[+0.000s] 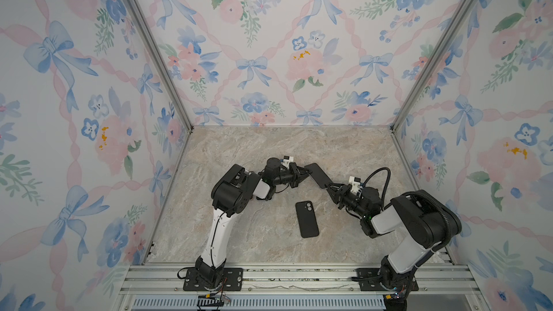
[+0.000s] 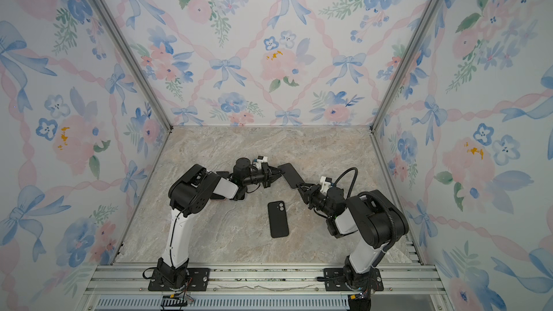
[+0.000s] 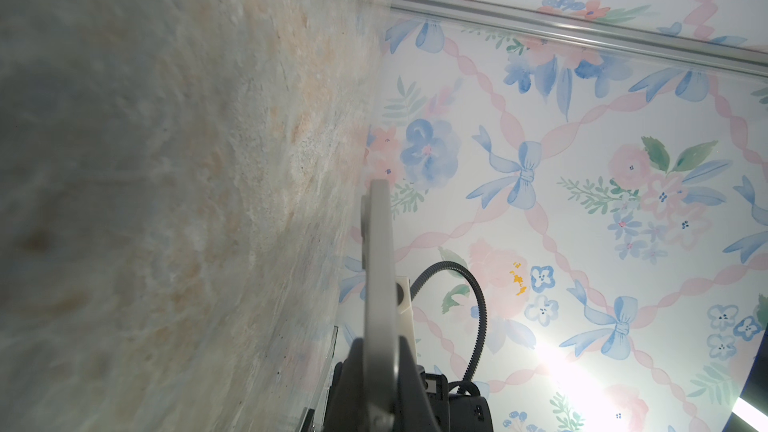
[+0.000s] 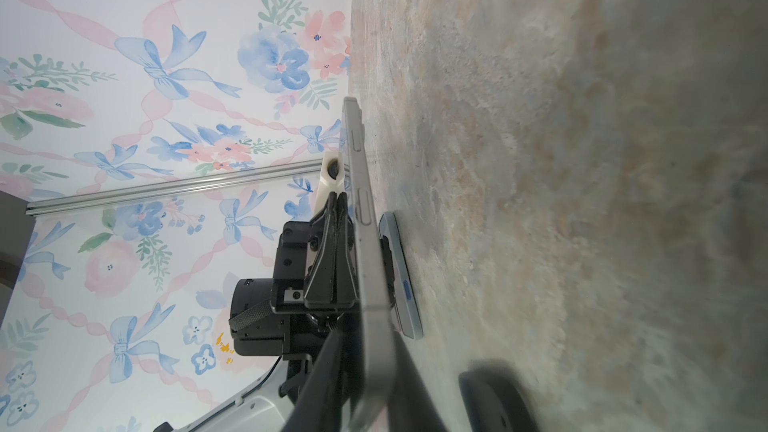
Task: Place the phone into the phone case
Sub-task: 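Grasp the phone's other end with the right gripper, holding it upright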
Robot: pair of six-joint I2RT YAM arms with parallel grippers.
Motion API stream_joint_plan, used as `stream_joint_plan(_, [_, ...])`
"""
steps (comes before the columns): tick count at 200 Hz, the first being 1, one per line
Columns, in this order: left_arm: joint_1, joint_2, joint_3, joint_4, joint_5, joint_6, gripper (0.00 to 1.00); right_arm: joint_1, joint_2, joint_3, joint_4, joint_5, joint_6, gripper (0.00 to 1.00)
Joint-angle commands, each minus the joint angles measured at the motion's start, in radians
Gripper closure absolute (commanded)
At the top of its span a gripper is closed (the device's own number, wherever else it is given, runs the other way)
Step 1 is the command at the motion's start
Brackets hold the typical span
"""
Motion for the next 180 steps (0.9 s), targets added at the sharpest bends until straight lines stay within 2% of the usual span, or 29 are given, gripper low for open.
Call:
stream_joint_plan(1, [-0.001,-0.029,-0.005,0.065,0.005,-0.003,0.92,0.008,-0.014,0.004,0.057,-0.011,0.006,0.83])
stream_joint_plan(34, [-0.003,-0.042,-0.017,0.066,-0.002,0.013,0.85,0.005,-0.023,0.002,0.057,-0.015,0.005,0.91])
stream_joint_plan(79, [-0.001,-0.070,-0.056,0.047,-0.008,0.062,0.74,-0.003,-0.028,0.000,0.057,-0.028,0.006,0.96])
stream_joint_plan(100, [-0.001,-0.108,-0.074,-0.010,0.003,0.125,0.65,-0.024,-0.041,-0.007,0.034,-0.050,-0.002,0.97])
stream_joint_plan(119, [0.000,-0.174,-0.097,-0.152,-0.007,0.247,0.61,-0.042,-0.068,-0.010,-0.022,-0.079,-0.009,0.98])
stream_joint_plan(150, [0.010,-0.289,-0.098,-0.517,-0.037,0.510,0.61,-0.069,-0.148,-0.002,-0.164,-0.132,-0.054,0.99])
stream_joint_plan(165, [0.011,-0.343,-0.079,-0.720,-0.072,0.654,0.61,-0.087,-0.223,0.006,-0.315,-0.156,-0.108,0.99])
stream_joint_plan(180, [-0.004,-0.373,0.008,-1.035,-0.159,0.863,0.61,-0.087,-0.322,0.038,-0.543,-0.171,-0.196,0.99])
